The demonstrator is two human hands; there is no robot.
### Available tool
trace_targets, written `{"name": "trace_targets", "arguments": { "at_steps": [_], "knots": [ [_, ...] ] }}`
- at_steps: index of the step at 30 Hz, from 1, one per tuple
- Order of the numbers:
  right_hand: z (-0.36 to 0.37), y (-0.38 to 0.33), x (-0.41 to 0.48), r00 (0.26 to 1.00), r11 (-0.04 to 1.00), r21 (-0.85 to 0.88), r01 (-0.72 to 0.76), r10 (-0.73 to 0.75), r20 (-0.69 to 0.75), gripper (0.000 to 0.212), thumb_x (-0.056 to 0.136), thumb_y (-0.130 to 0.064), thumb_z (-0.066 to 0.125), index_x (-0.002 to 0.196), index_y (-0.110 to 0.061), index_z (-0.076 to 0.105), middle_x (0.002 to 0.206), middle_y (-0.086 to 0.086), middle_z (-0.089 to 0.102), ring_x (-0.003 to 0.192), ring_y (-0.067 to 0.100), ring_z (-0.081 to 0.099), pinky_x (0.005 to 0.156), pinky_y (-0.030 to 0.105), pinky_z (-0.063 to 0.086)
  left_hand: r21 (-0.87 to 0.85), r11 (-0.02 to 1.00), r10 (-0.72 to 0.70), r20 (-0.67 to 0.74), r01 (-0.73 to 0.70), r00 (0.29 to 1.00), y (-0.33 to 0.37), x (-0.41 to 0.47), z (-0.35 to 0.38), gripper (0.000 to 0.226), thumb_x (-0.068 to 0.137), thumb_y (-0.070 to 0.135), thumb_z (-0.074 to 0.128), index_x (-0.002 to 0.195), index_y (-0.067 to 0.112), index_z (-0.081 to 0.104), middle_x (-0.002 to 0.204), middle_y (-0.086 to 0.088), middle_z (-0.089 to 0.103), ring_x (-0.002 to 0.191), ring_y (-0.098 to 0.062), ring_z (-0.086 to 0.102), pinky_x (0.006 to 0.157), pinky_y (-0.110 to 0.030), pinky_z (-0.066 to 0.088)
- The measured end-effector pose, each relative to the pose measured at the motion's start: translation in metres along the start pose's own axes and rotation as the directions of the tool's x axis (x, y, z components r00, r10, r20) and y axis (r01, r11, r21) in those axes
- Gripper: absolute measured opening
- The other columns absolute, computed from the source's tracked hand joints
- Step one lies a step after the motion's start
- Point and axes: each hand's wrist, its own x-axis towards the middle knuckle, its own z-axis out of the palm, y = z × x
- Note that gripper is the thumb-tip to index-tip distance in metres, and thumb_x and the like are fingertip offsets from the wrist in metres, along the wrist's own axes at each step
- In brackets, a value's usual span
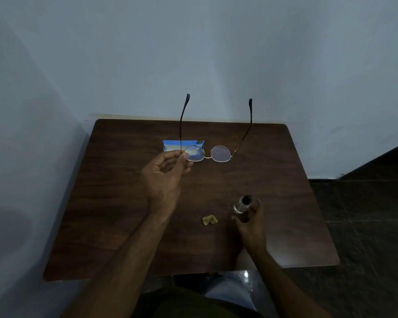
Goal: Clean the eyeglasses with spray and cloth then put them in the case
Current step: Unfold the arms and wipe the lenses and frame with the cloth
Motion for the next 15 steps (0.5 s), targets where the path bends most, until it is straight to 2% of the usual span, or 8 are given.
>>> {"name": "trace_targets", "arguments": {
  "at_steps": [3,6,8,10,12,15],
  "knots": [
    [0.005,0.01,-0.029,0.993,0.995,-0.021,-0.097,0.095,-0.075,0.076,0.079,-0.017,0.087,0.142,-0.018,0.044,0.138,0.005,0.058,0.125,0.024,0.061,0.104,0.045,0.053,0.001,1.0,0.002,-0.002,-0.002,1.0,0.0,-0.003,-0.001,0.016,0.091,0.006,0.081,0.107,0.005,0.079,0.091,-0.012,0.082,0.079,-0.026,0.081,0.072,-0.031,0.067],
    [0.015,0.012,-0.041,0.997,0.991,-0.113,-0.068,0.063,-0.049,0.059,0.085,-0.029,0.081,0.133,-0.024,0.048,0.13,0.0,0.061,0.117,0.021,0.063,0.1,0.049,0.056,0.005,1.0,-0.004,-0.01,0.004,1.0,0.001,-0.004,-0.003,0.017,0.091,0.008,0.082,0.107,0.007,0.079,0.09,-0.008,0.083,0.079,-0.026,0.081,0.073,-0.034,0.068],
    [0.022,0.005,-0.043,1.0,0.976,-0.216,-0.001,-0.001,-0.009,0.047,0.089,-0.032,0.076,0.128,-0.022,0.052,0.124,0.001,0.061,0.114,0.022,0.063,0.097,0.048,0.056,0.0,1.0,-0.006,-0.014,0.006,1.0,0.001,-0.006,-0.003,0.016,0.09,0.008,0.082,0.106,0.007,0.079,0.089,-0.007,0.083,0.078,-0.025,0.082,0.073,-0.034,0.067],
    [0.03,-0.004,-0.043,0.991,0.936,-0.328,0.125,-0.103,0.082,0.038,0.095,-0.03,0.07,0.127,-0.017,0.053,0.12,0.0,0.057,0.109,0.018,0.059,0.091,0.041,0.054,-0.001,1.0,-0.007,-0.01,0.007,1.0,0.001,-0.008,-0.004,0.017,0.09,0.008,0.082,0.107,0.005,0.079,0.089,-0.008,0.082,0.078,-0.025,0.081,0.073,-0.031,0.067],
    [0.04,-0.015,-0.041,0.951,0.865,-0.401,0.302,-0.244,0.188,0.027,0.099,-0.029,0.064,0.121,-0.016,0.055,0.117,0.001,0.055,0.101,0.018,0.055,0.081,0.036,0.048,0.017,1.0,-0.006,-0.005,0.007,1.0,0.001,-0.011,-0.004,0.019,0.09,0.009,0.082,0.108,0.003,0.079,0.089,-0.008,0.083,0.079,-0.025,0.082,0.072,-0.03,0.066],
    [0.058,-0.022,-0.031,0.856,0.736,-0.451,0.504,-0.359,0.371,0.017,0.103,-0.028,0.055,0.113,-0.014,0.06,0.115,0.011,0.061,0.099,0.03,0.059,0.082,0.038,0.045,0.04,0.999,-0.002,-0.005,0.002,1.0,0.002,-0.014,-0.005,0.02,0.09,0.009,0.083,0.109,0.002,0.079,0.089,-0.008,0.083,0.079,-0.024,0.082,0.073,-0.03,0.067]
  ]
}}
